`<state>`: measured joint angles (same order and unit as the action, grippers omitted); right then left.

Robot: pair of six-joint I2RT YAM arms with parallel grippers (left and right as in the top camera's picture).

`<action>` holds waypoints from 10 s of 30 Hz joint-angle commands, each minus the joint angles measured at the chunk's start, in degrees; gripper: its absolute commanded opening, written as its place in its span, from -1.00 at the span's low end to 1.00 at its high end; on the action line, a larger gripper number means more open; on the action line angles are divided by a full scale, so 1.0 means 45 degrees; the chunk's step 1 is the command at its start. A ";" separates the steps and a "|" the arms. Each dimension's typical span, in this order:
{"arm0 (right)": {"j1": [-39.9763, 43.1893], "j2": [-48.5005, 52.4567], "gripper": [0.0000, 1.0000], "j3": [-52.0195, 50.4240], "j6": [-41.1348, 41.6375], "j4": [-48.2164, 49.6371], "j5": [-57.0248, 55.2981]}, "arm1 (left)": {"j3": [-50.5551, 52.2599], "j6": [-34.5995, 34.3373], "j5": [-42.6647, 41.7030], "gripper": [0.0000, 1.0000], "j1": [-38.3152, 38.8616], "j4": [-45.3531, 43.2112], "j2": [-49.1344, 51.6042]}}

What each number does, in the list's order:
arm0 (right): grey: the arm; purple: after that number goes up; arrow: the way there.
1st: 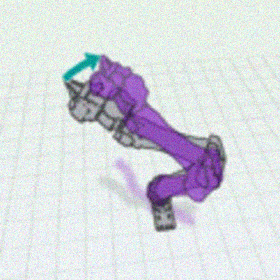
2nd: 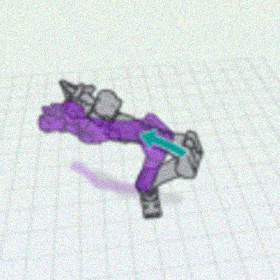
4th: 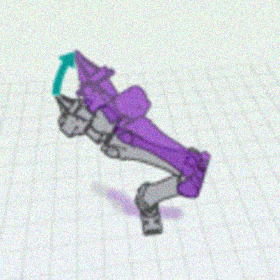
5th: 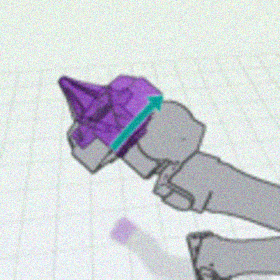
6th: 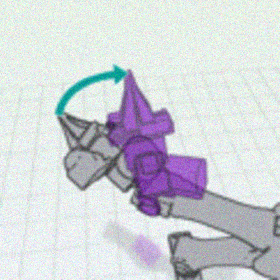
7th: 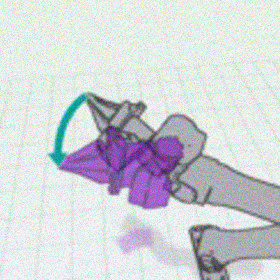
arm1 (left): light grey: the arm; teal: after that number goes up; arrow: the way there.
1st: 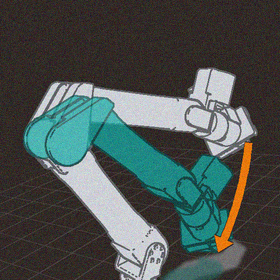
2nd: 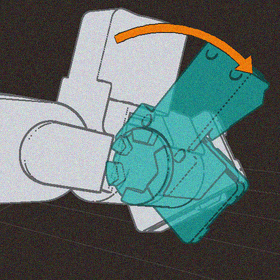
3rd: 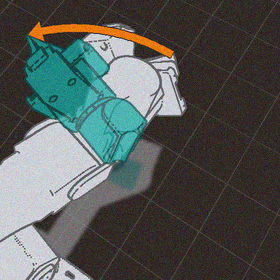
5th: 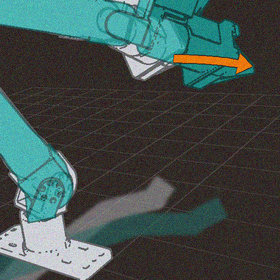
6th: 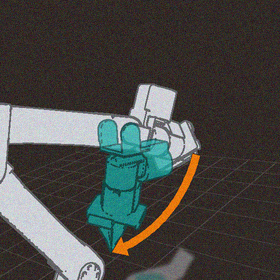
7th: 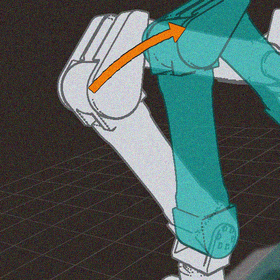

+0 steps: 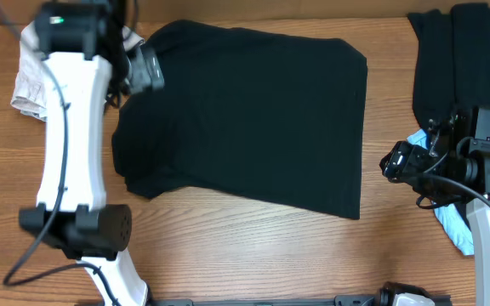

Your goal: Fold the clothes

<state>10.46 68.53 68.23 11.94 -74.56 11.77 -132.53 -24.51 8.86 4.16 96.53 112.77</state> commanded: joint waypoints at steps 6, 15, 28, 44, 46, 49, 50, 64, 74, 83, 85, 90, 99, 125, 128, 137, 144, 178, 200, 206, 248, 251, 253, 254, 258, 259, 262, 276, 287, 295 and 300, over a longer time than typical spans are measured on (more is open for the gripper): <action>0.0010 -0.0034 0.70 0.0087 -0.0049 0.0141 -0.0024 | 0.5484 -0.2370 0.1365 1.00 0.0058 -0.1331 -0.0015; 0.0010 -0.0029 0.70 0.0087 -0.0049 0.0131 -0.0019 | 0.9661 -0.1899 0.0690 1.00 0.0083 -0.4522 -0.0019; 0.0010 -0.0034 0.70 0.0087 -0.0044 0.0141 -0.0019 | 1.2536 -0.0636 0.0024 1.00 0.0083 -0.7451 -0.0019; 0.0010 -0.0034 0.59 0.0087 -0.0049 0.0233 -0.0019 | 1.2483 -0.0602 0.0015 0.99 0.0068 -0.7796 -0.0015; 0.0010 -0.0029 0.59 0.0087 -0.0049 0.0233 -0.0024 | 1.2483 -0.0515 0.0015 1.00 0.0068 -0.8058 -0.0015; 0.0010 -0.0034 0.59 0.0087 -0.0049 0.0228 -0.0024 | 1.2347 0.0491 -0.0408 0.52 0.0068 -0.8335 -0.0015; 0.0010 -0.0034 0.59 0.0087 -0.0049 0.0238 -0.0024 | 1.2186 0.0806 -0.0690 0.28 0.0063 -0.8306 -0.0015; 0.0010 -0.0034 0.59 0.0083 -0.0039 0.0126 -0.0019 | 0.9413 0.1010 -0.1005 -0.86 -0.0253 -0.5309 -0.0019; 0.0010 -0.0029 0.61 0.0087 -0.0049 0.0083 -0.0024 | 1.0831 0.1093 -0.1943 -0.64 -0.2118 -0.4668 -0.2055; 0.0010 -0.0034 0.62 0.0083 -0.0044 0.0083 -0.0019 | 1.5625 0.1161 -0.2025 0.47 -0.2351 -0.8801 -0.5430; 0.0010 -0.0029 0.62 0.0087 -0.0044 0.0083 -0.0019 | 1.6242 0.1166 -0.2215 0.39 -0.2351 -0.9675 -0.5309; 0.0010 -0.0029 0.62 0.0087 -0.0044 0.0078 -0.0015 | 1.7078 0.1161 -0.2229 0.20 -0.2351 -1.1332 -0.4745; 0.0010 -0.0034 0.62 0.0087 -0.0039 0.0078 0.0121 | 1.7097 0.1166 -0.2327 -0.03 -0.2336 -1.2318 -0.3050; 0.0010 -0.0029 0.62 0.0087 -0.0044 -0.0151 0.0121 | 1.3391 0.1734 -0.1554 -0.68 -0.2341 -0.7116 -0.2584; 0.0010 -0.0029 0.62 0.0087 -0.0039 -0.0170 0.0141 | 1.3440 0.1724 -0.1651 -0.79 -0.2302 -0.6839 -0.2584; 0.0010 -0.0029 0.62 0.0087 0.0005 -0.0165 0.0325 | 1.4921 0.1360 -0.2123 -0.78 -0.2239 -0.7577 -0.2584; 0.0010 -0.0029 0.62 0.0087 0.0000 -0.0151 0.0321 | 1.5703 0.1443 -0.2973 -0.73 -0.1666 -0.7689 -0.2584; 0.0010 -0.0029 0.61 0.0087 0.0010 -0.0311 0.0680 | 1.1929 0.1452 -0.1928 -0.80 -0.0835 -1.1934 -0.2414; -0.1297 -0.0034 0.40 -0.0068 0.1710 -0.1477 0.0466 | 1.0754 0.1496 -0.1234 -0.92 -0.0850 -0.4367 -0.2424; -0.2856 -0.0034 0.33 -0.2137 0.3725 -0.0685 -0.0083 | 1.0744 0.0986 -0.0029 -0.92 -0.0860 -0.3113 -0.2424; -0.8014 0.2914 -0.92 -0.7106 0.8709 0.5853 -0.0714 | 1.0744 0.0296 0.0738 -0.92 -0.0860 -0.4022 -0.2419; -0.7499 0.2171 -0.92 -0.5853 0.8665 0.4133 -0.1457 | 1.0744 0.0296 0.0787 -0.92 -0.0860 -0.3638 -0.2419; -0.7106 0.1583 -0.92 -0.5008 0.8204 0.3045 -0.1710 | 1.0744 0.0301 0.0831 -0.91 -0.0860 -0.3444 -0.2419; -0.6941 0.1394 -0.92 -0.4721 0.7917 0.2696 -0.1705 | 1.0744 0.0301 0.0826 -0.92 -0.0860 -0.3390 -0.2419; -0.6057 0.0398 -0.92 -0.3497 0.7320 0.0457 -0.1705 | 1.0744 0.0296 0.0457 -0.92 -0.0782 -0.2817 -0.2419; -0.5994 0.0311 -0.92 -0.3473 0.7315 0.0301 -0.1705 | 1.0744 0.0291 0.0457 -0.92 -0.0772 -0.2725 -0.2419; -0.5629 -0.0214 -0.92 -0.3468 0.7232 -0.0442 -0.1710 | 1.0744 -0.0063 0.0457 -0.92 -0.0753 -0.2409 -0.2419; -0.4046 -0.1656 -0.92 -0.3133 0.5901 -0.0928 -0.1355 | 1.0754 -0.0962 0.0457 -0.92 -0.0685 -0.2293 -0.2419; -0.4046 0.0486 -0.92 -0.3133 0.5615 0.2254 -0.2433 | 1.0783 -0.0947 0.0704 -0.92 -0.0583 -0.5940 -0.2419; -0.4046 0.1530 -0.92 -0.3133 0.5280 0.4488 -0.3279 | 1.0783 -0.0947 0.0695 -0.92 -0.0583 -0.8306 -0.2419; -0.4046 0.2341 -0.92 -0.3133 0.5241 0.5537 -0.3827 | 1.0783 -0.0947 0.0695 -0.92 -0.0554 -0.9277 -0.2414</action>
<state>-8.25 77.45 52.62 36.12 -50.94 -0.58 -83.09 -27.55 9.63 1.54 56.82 101.45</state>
